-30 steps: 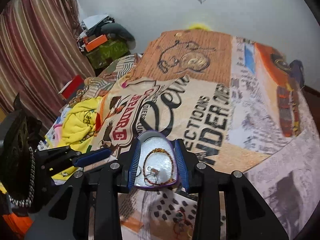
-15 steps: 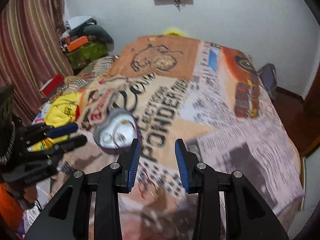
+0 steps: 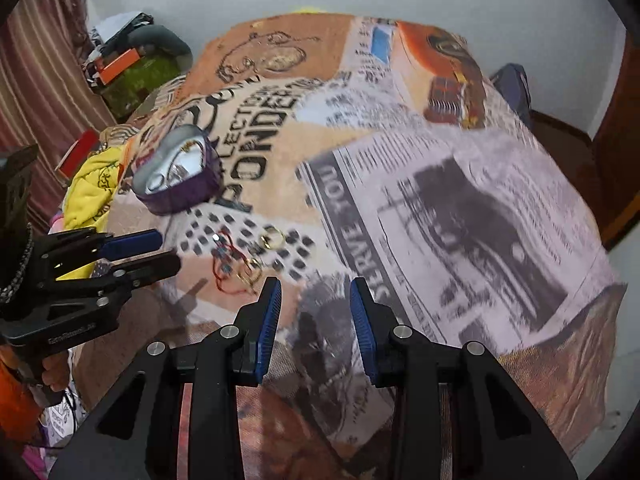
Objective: Organize jewelry
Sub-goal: 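Grasp a red beaded bracelet with the left gripper while the right gripper grasps a gold ring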
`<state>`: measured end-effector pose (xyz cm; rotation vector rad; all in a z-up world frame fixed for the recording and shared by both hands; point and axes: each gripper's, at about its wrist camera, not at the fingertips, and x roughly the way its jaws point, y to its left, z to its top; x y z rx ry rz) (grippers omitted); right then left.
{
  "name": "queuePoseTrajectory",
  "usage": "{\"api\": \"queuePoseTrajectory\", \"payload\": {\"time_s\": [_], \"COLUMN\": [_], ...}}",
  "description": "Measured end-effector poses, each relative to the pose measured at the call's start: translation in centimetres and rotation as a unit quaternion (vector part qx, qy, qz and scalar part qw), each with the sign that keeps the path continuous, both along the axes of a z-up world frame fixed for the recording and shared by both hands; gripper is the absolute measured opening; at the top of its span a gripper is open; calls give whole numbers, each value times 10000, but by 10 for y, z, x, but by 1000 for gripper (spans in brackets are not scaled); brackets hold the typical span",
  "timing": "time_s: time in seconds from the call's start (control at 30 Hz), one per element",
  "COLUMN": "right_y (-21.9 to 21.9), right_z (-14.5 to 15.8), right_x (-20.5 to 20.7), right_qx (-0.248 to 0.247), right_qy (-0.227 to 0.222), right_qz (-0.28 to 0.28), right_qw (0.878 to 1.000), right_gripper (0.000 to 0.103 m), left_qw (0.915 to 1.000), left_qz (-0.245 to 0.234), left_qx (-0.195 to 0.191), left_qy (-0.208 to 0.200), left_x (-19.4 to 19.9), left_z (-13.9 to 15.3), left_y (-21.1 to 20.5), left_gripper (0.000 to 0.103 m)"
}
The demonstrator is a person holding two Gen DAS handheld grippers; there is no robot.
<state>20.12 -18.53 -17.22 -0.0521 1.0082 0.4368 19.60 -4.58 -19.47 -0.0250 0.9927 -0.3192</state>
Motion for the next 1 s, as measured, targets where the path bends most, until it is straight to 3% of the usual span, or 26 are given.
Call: {"api": "queuePoseTrajectory", "payload": {"time_s": [0.2,0.33,0.47,0.53,0.6,0.77,1.0], "right_y": [-7,-6,1,3,6,15,34], "right_z": [-8,-12,-15,-15,-16,-18,-28], "right_x": [2,5,10,12,14,18,32], "right_qx": [60,79,110,148,200,224,-16], "right_qy": [86,115,124,123,132,126,247], "right_qz": [-38,-2,71,87,110,224,496], "right_qw": [9999,9999,9998,9998,9997,9994,9985], "right_gripper": [32,32,32,32,32,32,32], "left_qw": [9997,9999,9998,9997,9998,9997,9978], "left_qz": [27,65,28,-4,12,209,474], "left_qx": [-97,27,187,246,205,91,85], "left_qy": [226,144,49,18,33,-34,-460], "left_x": [21,28,27,28,28,24,12], "left_z": [-15,-19,-22,-22,-21,-14,12], "left_y": [-9,-16,-23,-25,-23,-6,21], "left_gripper": [22,20,9,9,5,4,4]}}
